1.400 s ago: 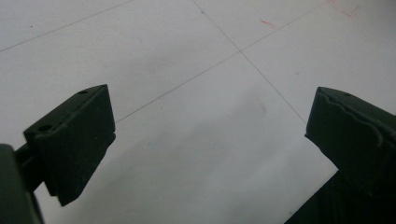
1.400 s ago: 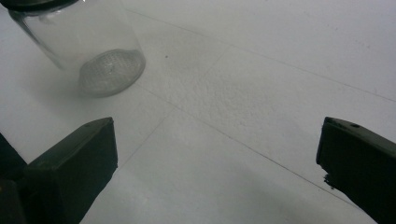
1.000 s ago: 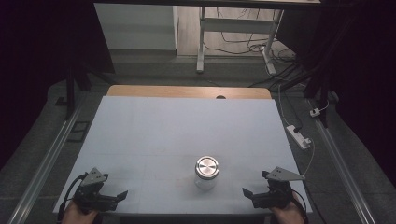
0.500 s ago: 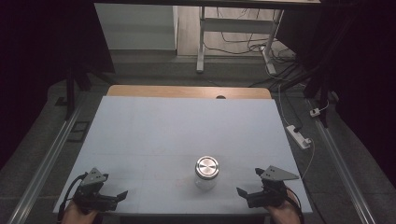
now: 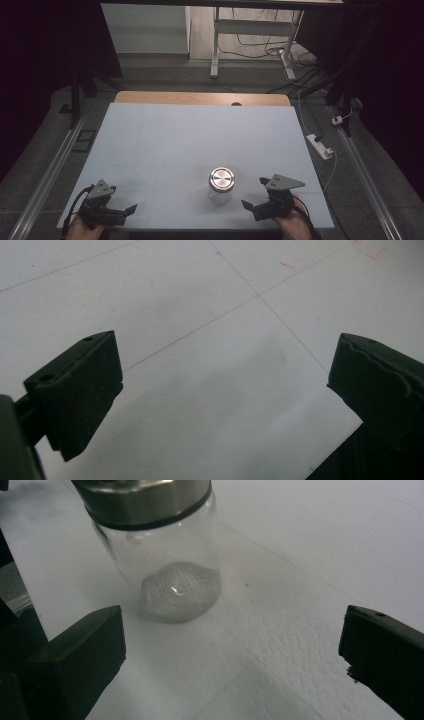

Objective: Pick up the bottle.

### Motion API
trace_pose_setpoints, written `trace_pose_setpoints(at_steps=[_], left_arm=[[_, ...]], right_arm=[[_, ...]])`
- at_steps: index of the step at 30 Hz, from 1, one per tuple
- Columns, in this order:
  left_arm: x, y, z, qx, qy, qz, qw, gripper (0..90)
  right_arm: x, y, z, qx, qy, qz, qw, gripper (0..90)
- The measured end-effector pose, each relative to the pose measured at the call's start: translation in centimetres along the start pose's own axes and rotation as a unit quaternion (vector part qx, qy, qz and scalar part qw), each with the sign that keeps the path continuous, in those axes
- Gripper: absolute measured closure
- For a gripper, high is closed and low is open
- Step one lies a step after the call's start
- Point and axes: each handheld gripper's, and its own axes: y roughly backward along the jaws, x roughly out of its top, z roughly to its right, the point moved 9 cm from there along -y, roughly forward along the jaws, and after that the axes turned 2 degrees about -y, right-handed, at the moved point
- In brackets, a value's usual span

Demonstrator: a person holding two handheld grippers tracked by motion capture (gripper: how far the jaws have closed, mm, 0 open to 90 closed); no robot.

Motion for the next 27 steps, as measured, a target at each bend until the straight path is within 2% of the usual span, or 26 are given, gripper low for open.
trace_pose_setpoints(at_steps=[5,9,13,18,24,27], left_arm=[[0.0,0.0,0.0,0.001,0.0,-0.001,1.0,1.7],[0.0,-0.1,0.0,0.002,-0.001,-0.003,1.0,1.7],[0.0,-0.1,0.0,0.003,-0.002,-0.004,1.0,1.7],[0.0,-0.1,0.0,0.003,-0.002,-0.004,1.0,1.6],[0.0,-0.1,0.0,0.003,-0.002,-0.003,1.0,1.5],[0.0,-0.1,0.0,0.002,-0.002,-0.004,1.0,1.5]], right_arm=[[0.6,-0.9,-0.4,0.015,0.005,0.002,0.9999,0.0],[0.6,-1.8,-0.9,0.027,0.004,-0.011,0.9996,0.0],[0.8,-2.5,-1.1,0.031,0.008,-0.019,0.9993,0.0],[1.0,-3.4,-1.4,0.024,0.013,-0.029,0.9992,0.0],[1.3,-4.3,-1.4,0.031,0.008,-0.041,0.9986,0.0],[1.3,-4.8,-1.7,0.044,0.015,-0.049,0.9977,0.0]])
